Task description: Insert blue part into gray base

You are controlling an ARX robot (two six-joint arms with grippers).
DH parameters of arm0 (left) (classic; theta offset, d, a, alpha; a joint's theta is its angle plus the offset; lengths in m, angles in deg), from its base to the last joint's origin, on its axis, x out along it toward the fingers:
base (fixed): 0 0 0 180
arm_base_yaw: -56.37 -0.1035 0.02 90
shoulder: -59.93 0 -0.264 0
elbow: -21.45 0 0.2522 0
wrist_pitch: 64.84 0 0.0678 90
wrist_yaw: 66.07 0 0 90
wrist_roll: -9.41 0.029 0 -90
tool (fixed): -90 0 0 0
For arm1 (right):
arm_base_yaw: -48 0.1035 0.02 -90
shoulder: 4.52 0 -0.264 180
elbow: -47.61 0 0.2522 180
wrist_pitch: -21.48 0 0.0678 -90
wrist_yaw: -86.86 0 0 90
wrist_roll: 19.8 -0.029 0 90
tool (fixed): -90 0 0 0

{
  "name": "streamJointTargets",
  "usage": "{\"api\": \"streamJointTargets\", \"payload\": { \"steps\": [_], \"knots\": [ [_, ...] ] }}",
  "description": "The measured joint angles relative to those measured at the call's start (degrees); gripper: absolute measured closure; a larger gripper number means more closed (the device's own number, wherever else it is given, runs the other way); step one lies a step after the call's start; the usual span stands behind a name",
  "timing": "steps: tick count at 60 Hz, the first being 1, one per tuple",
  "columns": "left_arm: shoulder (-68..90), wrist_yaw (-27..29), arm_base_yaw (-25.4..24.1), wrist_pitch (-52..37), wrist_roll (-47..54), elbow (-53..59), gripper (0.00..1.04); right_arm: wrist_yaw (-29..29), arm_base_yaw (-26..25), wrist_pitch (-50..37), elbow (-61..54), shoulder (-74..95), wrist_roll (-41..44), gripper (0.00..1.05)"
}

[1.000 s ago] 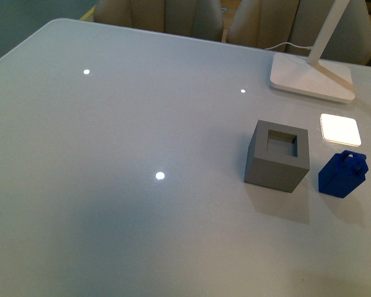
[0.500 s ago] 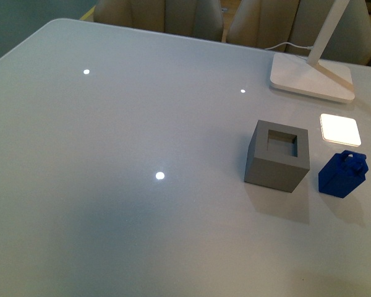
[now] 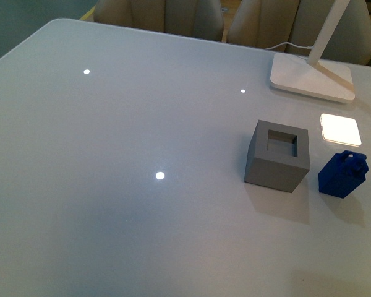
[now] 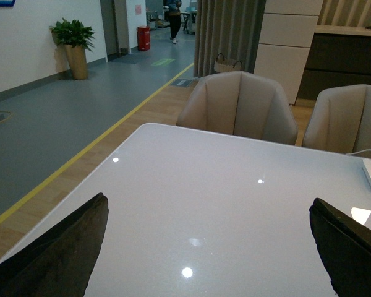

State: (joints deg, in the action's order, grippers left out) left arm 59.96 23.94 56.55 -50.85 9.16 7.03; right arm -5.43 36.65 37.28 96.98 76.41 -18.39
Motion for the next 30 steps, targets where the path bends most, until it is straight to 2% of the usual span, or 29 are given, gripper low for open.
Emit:
{"api": "streamJointTargets", "payload": {
  "steps": [13,20,30],
  "knots": [
    [0.0,0.0,0.0,0.0,0.0,0.0,0.07,0.2,5.6,1.8,12.9,24.7,-7.9,0.09],
    [0.0,0.0,0.0,0.0,0.0,0.0,0.07,0.6,7.9,3.7,17.3,30.4,-11.8,0.09],
    [0.0,0.0,0.0,0.0,0.0,0.0,0.07,1.6,8.7,4.9,21.3,34.3,-14.1,0.09]
  ]
}}
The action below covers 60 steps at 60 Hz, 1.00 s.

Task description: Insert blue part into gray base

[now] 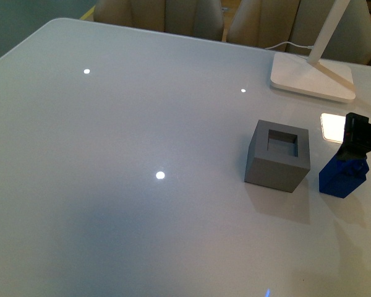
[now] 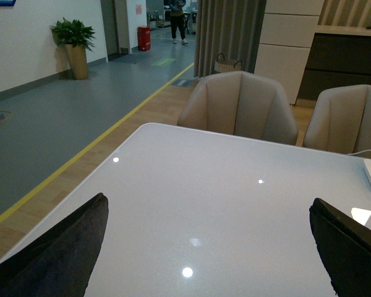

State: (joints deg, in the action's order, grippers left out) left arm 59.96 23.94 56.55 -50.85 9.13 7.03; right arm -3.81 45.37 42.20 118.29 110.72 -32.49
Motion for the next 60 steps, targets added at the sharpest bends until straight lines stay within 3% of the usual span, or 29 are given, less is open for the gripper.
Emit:
{"api": "streamJointTargets", "payload": {
  "steps": [40,60],
  "knots": [
    [0.0,0.0,0.0,0.0,0.0,0.0,0.07,1.2,0.1,2.7,7.4,8.6,-2.7,0.09],
    [0.0,0.0,0.0,0.0,0.0,0.0,0.07,1.6,0.1,3.3,8.7,10.2,-2.8,0.58]
  ]
}}
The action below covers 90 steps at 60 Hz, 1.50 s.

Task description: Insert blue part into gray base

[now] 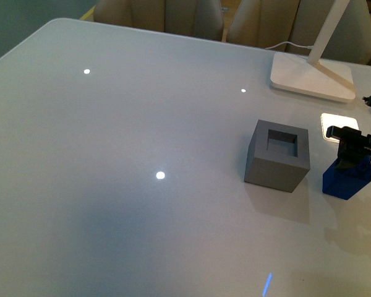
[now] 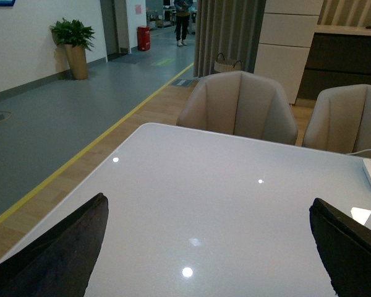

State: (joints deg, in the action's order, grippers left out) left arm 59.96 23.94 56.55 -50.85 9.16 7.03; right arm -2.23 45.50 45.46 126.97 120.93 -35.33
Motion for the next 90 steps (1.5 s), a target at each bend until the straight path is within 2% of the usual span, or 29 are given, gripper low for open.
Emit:
{"api": "streamJointTargets", "payload": {
  "steps": [25,59,90],
  "knots": [
    [0.0,0.0,0.0,0.0,0.0,0.0,0.07,-1.1,2.5,4.6,-1.3,-10.1,-1.3,0.6],
    [0.0,0.0,0.0,0.0,0.0,0.0,0.07,-1.0,12.9,10.4,2.8,-15.7,-7.7,0.6],
    [0.0,0.0,0.0,0.0,0.0,0.0,0.07,-0.7,14.2,11.0,7.4,-10.1,-8.6,0.6]
  ]
}}
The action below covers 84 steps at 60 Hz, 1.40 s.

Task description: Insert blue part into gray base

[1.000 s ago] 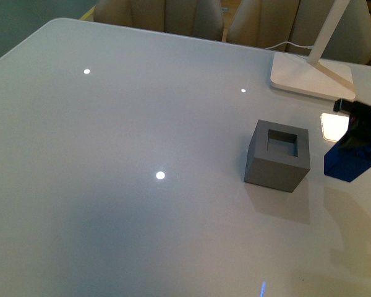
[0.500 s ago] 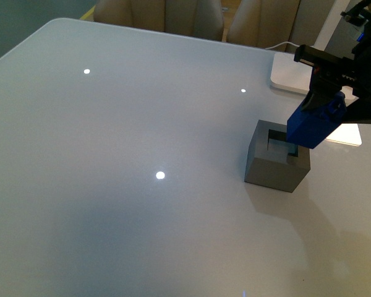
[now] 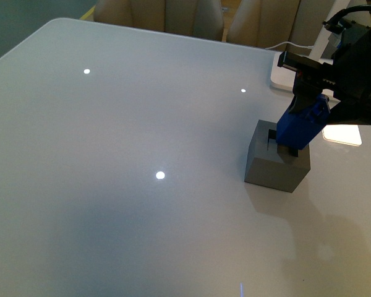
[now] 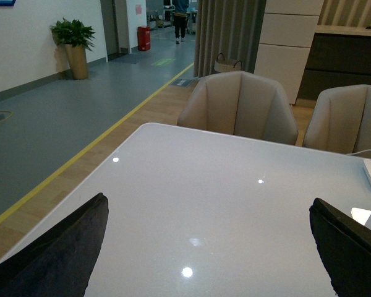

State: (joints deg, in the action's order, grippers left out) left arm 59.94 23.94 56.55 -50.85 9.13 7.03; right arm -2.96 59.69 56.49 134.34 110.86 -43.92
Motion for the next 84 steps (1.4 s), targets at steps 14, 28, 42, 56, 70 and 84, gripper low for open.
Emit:
{"api": "streamJointTargets", "payload": {
  "steps": [14,28,42,56,70,84],
  "knots": [
    [0.0,0.0,0.0,0.0,0.0,0.0,0.07,0.0,0.8,0.2,0.9,0.9,-0.1,0.6],
    [0.0,0.0,0.0,0.0,0.0,0.0,0.07,0.3,1.4,0.3,0.9,1.4,-0.1,0.6],
    [0.0,0.0,0.0,0.0,0.0,0.0,0.07,0.9,1.4,0.9,0.9,1.7,-0.1,0.6],
    [0.0,0.0,0.0,0.0,0.0,0.0,0.07,1.1,1.0,1.3,0.9,1.9,-0.1,0.6],
    [0.0,0.0,0.0,0.0,0.0,0.0,0.07,1.4,1.1,1.4,0.8,2.1,-0.1,0.6],
    [0.0,0.0,0.0,0.0,0.0,0.0,0.07,1.3,1.5,1.2,0.7,2.5,0.0,0.27]
  ]
}}
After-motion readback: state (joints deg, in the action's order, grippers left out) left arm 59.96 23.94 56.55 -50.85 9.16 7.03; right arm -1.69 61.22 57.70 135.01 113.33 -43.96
